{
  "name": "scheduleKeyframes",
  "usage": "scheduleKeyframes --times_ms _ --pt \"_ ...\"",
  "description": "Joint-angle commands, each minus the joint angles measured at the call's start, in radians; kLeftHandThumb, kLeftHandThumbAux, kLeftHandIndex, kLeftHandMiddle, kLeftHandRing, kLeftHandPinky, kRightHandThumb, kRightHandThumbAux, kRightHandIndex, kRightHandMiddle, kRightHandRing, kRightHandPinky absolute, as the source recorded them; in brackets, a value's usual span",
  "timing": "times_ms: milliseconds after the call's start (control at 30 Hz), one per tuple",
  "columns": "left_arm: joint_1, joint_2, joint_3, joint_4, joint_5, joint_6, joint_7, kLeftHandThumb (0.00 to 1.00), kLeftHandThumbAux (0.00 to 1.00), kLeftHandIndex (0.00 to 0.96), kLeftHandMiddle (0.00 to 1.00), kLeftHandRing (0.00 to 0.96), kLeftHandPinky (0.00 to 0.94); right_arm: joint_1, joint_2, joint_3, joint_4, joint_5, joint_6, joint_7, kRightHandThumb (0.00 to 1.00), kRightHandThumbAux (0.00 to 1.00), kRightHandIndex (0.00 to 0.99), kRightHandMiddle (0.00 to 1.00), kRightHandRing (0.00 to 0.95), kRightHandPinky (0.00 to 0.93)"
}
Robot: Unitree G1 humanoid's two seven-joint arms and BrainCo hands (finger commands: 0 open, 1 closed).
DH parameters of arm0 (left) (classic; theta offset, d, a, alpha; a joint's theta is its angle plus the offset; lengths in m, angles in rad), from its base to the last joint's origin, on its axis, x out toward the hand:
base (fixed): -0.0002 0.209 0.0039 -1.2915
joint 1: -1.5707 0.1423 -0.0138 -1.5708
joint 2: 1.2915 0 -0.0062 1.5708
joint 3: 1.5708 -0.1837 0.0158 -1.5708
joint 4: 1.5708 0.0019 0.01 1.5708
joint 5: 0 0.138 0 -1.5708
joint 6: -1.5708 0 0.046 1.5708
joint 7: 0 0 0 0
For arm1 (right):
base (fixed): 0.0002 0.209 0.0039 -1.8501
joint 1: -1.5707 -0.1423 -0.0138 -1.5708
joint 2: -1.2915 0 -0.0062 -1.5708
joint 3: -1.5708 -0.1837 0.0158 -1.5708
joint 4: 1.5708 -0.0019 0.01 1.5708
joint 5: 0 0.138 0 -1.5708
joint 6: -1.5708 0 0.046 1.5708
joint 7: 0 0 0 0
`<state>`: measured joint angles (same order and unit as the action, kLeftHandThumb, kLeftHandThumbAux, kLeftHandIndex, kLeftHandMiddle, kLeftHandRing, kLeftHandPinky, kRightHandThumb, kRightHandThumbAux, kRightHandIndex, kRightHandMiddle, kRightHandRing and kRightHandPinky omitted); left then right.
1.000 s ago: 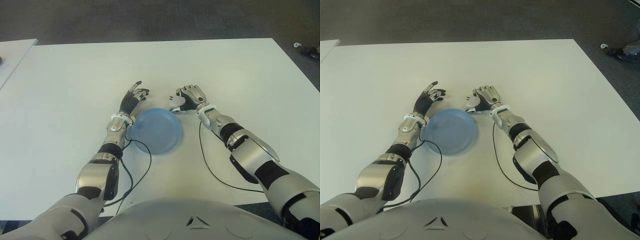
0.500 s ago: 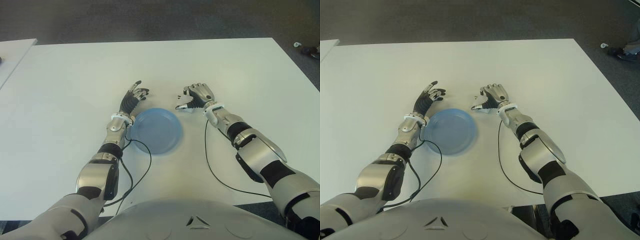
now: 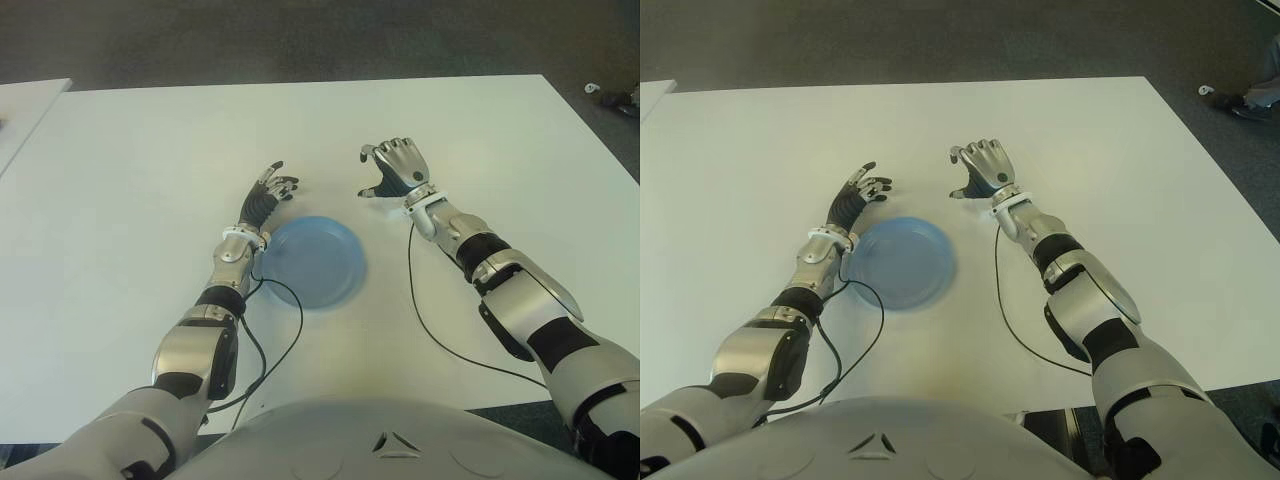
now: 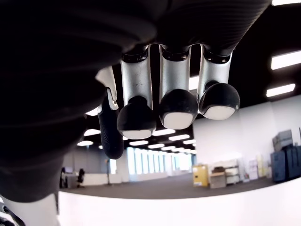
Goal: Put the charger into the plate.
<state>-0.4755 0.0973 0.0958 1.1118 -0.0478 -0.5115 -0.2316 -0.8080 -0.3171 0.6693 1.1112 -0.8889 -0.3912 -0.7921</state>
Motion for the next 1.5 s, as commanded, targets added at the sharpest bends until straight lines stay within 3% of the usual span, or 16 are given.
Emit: scheduleKeyframes --times_ms 33,567,1167,1267,1333,1367,1400,1433,1500 --pt "0.035 -0.009 -0.008 0.042 0.016 0.052 0.014 0.0 0.537 0.1 0.318 0.318 0.314 0.004 0.0 0.017 -0.025 -0.031 0.024 -0.013 0.745 0.71 0.44 0.911 0.905 0.897" --pt "0.027 -0.012 -0.006 0.049 0.024 0.057 0.031 0.0 0.526 0.109 0.318 0.317 0.309 0.051 -0.011 0.032 -0.144 -0.072 0.048 -0.017 0.745 0.709 0.44 0.898 0.895 0.893" --pt "0.023 -0.012 -0.005 0.051 0.021 0.061 0.022 0.0 0.529 0.103 0.321 0.316 0.303 0.098 -0.016 -0.001 -0.219 -0.034 0.03 0.07 0.742 0.709 0.44 0.876 0.873 0.876" --pt "0.024 -0.012 -0.004 0.05 0.019 0.062 0.019 0.0 0.527 0.101 0.321 0.316 0.303 0.07 -0.023 -0.003 -0.136 -0.027 -0.011 0.063 0.736 0.706 0.44 0.827 0.821 0.799" --pt "0.024 -0.012 -0.003 0.05 0.018 0.062 0.017 0.0 0.525 0.101 0.32 0.315 0.3 0.049 -0.032 0.005 -0.106 -0.031 -0.044 0.078 0.724 0.703 0.435 0.744 0.727 0.682" --pt "0.025 -0.011 -0.002 0.051 0.018 0.063 0.016 0.0 0.524 0.101 0.319 0.314 0.298 0.04 -0.045 0.011 -0.098 -0.033 -0.063 0.108 0.715 0.703 0.431 0.665 0.636 0.577" --pt "0.025 -0.011 -0.002 0.051 0.017 0.064 0.016 0.0 0.523 0.101 0.318 0.313 0.297 0.032 -0.053 0.015 -0.09 -0.035 -0.078 0.13 0.621 0.566 0.333 0.475 0.433 0.398" --pt "0.025 -0.011 -0.002 0.052 0.017 0.064 0.015 0.0 0.522 0.102 0.317 0.312 0.296 0.028 -0.074 0.016 -0.089 -0.03 -0.092 0.181 0.559 0.478 0.269 0.352 0.302 0.282" --pt "0.025 -0.01 -0.001 0.053 0.018 0.065 0.015 0.0 0.523 0.103 0.315 0.311 0.298 0.025 -0.105 0.012 -0.092 -0.02 -0.109 0.266 0.484 0.348 0.146 0.18 0.154 0.144"
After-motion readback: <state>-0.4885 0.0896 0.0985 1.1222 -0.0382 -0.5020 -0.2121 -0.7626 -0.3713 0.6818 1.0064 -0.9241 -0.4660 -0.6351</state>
